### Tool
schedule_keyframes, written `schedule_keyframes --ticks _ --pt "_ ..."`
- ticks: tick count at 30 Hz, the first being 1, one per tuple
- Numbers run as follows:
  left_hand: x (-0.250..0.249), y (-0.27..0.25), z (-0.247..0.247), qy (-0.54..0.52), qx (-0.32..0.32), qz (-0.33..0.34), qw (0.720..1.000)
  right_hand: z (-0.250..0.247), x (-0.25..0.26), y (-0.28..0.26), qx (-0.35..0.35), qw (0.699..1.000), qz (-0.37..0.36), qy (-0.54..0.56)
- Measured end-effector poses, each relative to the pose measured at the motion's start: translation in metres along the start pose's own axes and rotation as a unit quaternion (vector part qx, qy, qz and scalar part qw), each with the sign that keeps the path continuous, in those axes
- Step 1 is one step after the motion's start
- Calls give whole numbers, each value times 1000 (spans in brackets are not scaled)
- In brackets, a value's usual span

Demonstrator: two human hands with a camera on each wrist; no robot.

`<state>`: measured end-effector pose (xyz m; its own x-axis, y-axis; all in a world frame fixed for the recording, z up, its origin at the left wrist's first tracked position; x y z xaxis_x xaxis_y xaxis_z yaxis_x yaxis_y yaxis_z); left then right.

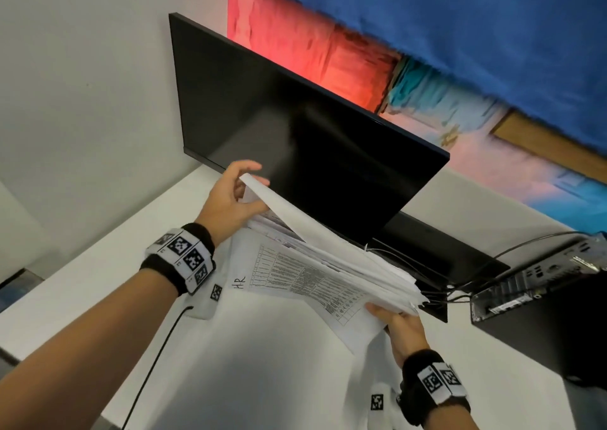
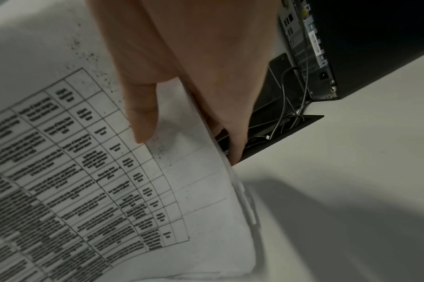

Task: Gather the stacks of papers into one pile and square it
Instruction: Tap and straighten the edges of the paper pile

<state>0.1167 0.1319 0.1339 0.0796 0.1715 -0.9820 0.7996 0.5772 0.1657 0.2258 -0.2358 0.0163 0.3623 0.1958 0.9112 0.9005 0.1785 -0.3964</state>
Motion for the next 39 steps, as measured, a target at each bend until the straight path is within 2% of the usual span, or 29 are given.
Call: schedule_keyframes --ticks 2,3,5,6,7,10,12,15,17,20,23,25,27,30,31,34,35,39 --pt "-20 5 3 83 44 92 991 1 1 -2 1 1000 -6 -7" --pt "-29 6 7 137 68 140 978 3 2 -4 1 1000 -9 -13" --pt "-44 10 13 254 103 226 935 4 3 -6 9 1000 -21 -12" --pt "-51 11 15 292 113 252 916 4 2 -6 13 1000 -26 -6" --pt "-56 13 16 290 112 259 914 6 1 -8 15 1000 -26 -4" --pt "-81 24 8 143 66 208 965 5 -10 1 9 1000 -10 5" --pt "-102 30 -5 33 17 184 982 3 -20 10 3 1000 0 15" --pt "-133 34 -35 -59 -62 190 978 2 -24 17 12 1000 -4 1" --pt "-153 31 -56 -92 -87 217 968 2 -19 17 10 1000 -3 -2" --pt "-169 23 -76 -93 -45 247 963 2 -11 13 5 1000 -7 -28" --pt "-136 16 -69 -54 -22 144 988 -1 -9 15 -34 996 -18 -82" --pt "-91 5 -48 -13 -17 81 996 -4 -15 13 -41 996 29 -70" --pt "-39 -7 -24 21 -30 19 999 -10 -30 18 -4 996 86 -31" --pt "20 -19 -2 40 -88 -78 992 -5 -16 10 34 994 102 28" --pt "27 -20 2 42 -94 -93 990 3 0 4 69 992 92 54" --pt "39 -13 2 40 -96 -113 988 10 30 -4 88 995 -1 43" --pt "40 -10 0 29 -96 -120 988 8 33 -6 83 994 -2 66" --pt "50 -7 2 -34 -69 -177 981 15 42 -22 145 987 -12 66"
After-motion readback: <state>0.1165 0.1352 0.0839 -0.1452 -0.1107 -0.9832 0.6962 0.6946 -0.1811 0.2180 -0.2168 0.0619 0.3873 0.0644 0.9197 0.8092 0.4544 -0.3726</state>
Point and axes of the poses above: each hand's wrist, its own y-axis towards the middle knuckle, its own z-axis out of the palm, x = y × z, the point moved 4 cm from there along y, towards the middle knuckle, and after that the axes turned 2 degrees about -x, right-handed, at the moved point
